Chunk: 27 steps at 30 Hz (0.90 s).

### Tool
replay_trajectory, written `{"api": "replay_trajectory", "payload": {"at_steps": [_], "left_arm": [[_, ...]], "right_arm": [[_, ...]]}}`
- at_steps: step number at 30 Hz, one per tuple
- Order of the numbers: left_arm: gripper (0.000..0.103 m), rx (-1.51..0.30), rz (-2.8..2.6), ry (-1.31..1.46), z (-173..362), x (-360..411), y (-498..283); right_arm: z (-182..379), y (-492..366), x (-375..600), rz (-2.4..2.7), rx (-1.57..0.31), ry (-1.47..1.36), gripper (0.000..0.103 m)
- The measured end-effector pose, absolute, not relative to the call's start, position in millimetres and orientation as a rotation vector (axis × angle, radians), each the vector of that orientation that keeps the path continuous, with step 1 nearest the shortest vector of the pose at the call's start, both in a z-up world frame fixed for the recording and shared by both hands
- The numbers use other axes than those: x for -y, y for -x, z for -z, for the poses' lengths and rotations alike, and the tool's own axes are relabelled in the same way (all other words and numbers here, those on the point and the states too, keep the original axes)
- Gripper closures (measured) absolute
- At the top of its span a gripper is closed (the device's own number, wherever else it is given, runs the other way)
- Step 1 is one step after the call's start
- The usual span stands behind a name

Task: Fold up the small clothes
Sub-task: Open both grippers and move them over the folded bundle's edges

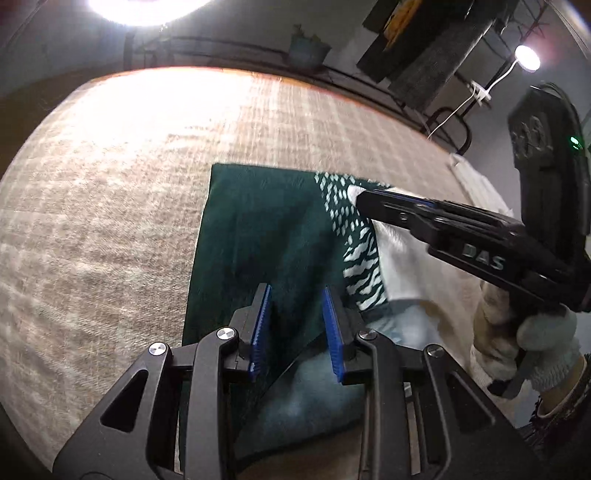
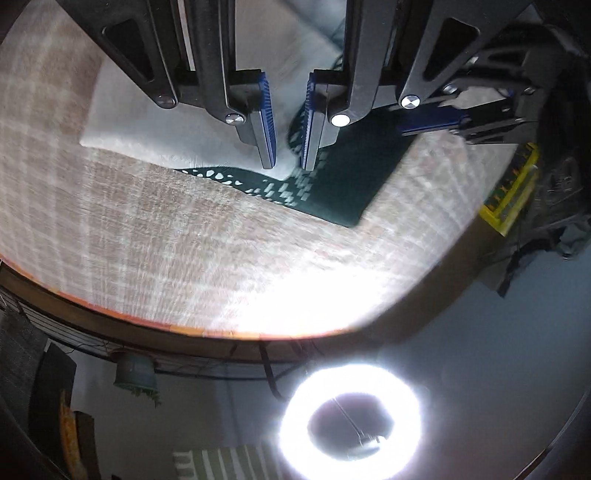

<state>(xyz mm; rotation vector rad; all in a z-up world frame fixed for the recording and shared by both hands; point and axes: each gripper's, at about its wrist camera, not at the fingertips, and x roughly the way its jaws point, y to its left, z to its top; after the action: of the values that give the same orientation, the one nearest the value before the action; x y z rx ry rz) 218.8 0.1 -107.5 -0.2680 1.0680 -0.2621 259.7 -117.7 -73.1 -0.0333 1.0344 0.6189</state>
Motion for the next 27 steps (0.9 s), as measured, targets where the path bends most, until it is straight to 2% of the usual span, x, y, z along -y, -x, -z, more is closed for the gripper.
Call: {"api": "replay_trajectory", "payload": {"at_steps": [2, 4, 9, 15, 17, 19, 27], "left_arm": [[0.076, -1.107, 0.254, 0.27, 117, 0, -222], [0.076, -1.1, 0.243, 0.258, 119, -1, -222], [0.076, -1.106, 0.241, 0.264, 113, -2, -219], [0.076, -1.025, 0.213, 0.33, 91, -37, -218], [0.073, -1.023, 0.205, 0.382, 89, -55, -221], [0.068, -1.036, 0.202, 0.458, 92, -75, -222], [0.066, -1.163, 0.286, 0.697, 128, -116, -228]], "right_arm": [[91, -268, 115, -0.602, -1.075, 0.043, 0.09], [105, -269, 116, -0.585, -1.107, 0.046, 0.095], [98, -266, 118, -0.612, -1.107, 0.063, 0.094], [75, -278, 167, -0.544, -1.11, -0.203, 0.079], [68, -272, 188, -0.528, -1.117, -0.242, 0.063], [66, -263, 206, -0.513, -1.135, -0.26, 0.058], [99, -215, 292, -0.478, -1.265, -0.498, 0.057]]}}
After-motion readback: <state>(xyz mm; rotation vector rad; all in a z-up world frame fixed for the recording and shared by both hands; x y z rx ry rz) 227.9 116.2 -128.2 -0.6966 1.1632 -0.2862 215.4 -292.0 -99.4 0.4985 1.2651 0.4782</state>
